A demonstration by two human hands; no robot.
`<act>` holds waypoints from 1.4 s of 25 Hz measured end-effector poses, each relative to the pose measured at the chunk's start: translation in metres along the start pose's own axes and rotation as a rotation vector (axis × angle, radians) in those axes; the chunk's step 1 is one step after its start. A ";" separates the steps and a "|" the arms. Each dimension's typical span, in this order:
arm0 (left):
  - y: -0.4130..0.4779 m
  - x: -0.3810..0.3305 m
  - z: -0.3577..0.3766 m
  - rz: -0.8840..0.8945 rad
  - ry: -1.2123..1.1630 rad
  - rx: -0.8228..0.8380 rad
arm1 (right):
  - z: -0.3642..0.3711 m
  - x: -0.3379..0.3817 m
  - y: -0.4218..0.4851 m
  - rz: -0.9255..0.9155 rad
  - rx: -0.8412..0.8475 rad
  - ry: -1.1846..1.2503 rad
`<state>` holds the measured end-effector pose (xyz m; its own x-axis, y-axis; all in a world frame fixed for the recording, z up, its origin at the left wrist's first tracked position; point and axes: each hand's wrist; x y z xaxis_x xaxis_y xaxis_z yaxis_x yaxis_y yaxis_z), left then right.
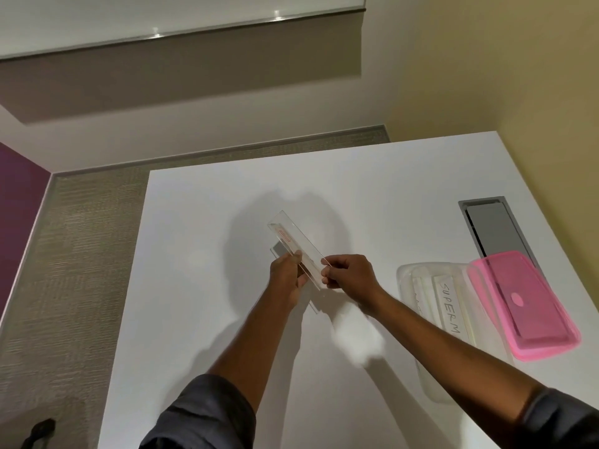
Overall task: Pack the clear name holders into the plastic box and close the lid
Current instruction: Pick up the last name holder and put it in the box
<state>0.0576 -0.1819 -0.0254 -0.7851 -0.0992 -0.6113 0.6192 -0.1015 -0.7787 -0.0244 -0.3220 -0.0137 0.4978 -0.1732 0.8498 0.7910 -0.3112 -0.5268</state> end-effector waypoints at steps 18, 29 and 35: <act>-0.094 0.009 -0.012 0.097 -0.122 0.178 | -0.025 0.009 -0.098 -0.624 -0.064 -0.771; -0.146 0.030 -0.034 0.165 -0.230 0.275 | -0.055 0.048 -0.136 -0.381 -0.022 -0.374; -0.164 0.036 -0.035 0.168 -0.245 0.258 | -0.067 0.059 -0.146 -0.298 0.054 -0.222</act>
<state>-0.0728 -0.1342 0.0757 -0.6646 -0.3656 -0.6516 0.7470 -0.3060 -0.5902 -0.1341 -0.3490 0.1141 0.3031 0.1267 0.9445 0.9276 -0.2663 -0.2620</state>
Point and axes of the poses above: each hand's wrist, its own y-axis towards the middle knuckle, its own z-axis out of the palm, x = y × z, and after that the axes turned 6 degrees about y, right-handed
